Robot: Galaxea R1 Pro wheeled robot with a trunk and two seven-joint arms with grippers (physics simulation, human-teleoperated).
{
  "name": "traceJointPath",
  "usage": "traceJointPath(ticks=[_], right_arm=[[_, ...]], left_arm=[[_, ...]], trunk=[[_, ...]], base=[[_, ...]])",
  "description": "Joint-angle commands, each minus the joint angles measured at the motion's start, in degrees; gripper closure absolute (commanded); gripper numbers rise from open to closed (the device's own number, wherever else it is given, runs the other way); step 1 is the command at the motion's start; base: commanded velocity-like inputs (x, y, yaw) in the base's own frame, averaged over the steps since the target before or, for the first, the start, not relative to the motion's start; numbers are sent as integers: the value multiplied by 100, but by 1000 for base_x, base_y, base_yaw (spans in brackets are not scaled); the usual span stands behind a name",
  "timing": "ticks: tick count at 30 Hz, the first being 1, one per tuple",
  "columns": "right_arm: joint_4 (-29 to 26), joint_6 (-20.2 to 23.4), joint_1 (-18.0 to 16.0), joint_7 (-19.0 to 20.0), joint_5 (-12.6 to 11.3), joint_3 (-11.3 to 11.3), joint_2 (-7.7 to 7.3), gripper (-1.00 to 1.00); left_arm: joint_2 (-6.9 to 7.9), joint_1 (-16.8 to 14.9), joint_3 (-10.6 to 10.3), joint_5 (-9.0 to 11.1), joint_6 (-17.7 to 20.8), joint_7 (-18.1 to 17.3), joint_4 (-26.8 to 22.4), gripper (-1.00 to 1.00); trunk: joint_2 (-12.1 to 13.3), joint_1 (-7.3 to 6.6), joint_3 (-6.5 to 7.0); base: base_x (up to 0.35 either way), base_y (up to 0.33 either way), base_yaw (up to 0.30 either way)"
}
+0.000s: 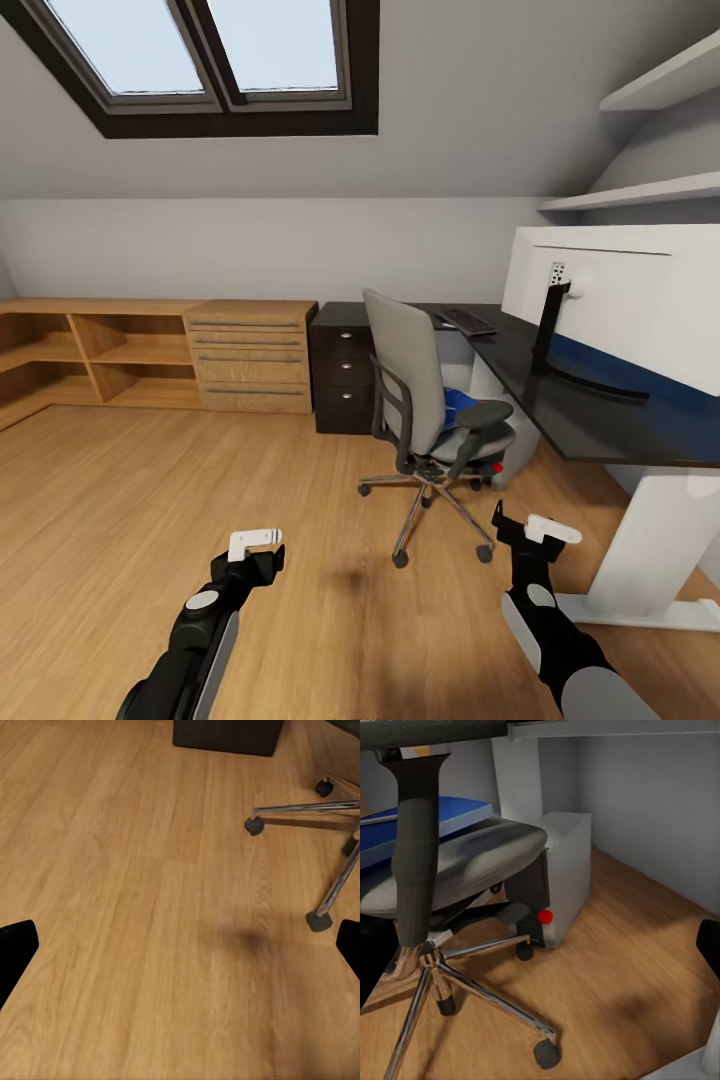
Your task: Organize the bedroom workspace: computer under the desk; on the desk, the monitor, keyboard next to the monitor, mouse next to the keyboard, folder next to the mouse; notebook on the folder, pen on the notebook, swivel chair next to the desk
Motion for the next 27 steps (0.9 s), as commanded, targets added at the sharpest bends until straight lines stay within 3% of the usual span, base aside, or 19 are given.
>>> traceJointPath(ticks=[1,27], right_arm=[[5,-34,-3,8,-59,13,-5,-100],[0,-57,-2,4,-68,-10,-59,-100]], left_arm=[[-2,-3,7,-19,30,3,-3,-100],[52,-3,14,-21,30,2,25,-100]], trunk=[[-3,-1,-6],[-3,-1,-6]], base=[[13,0,0],[283,0,0]])
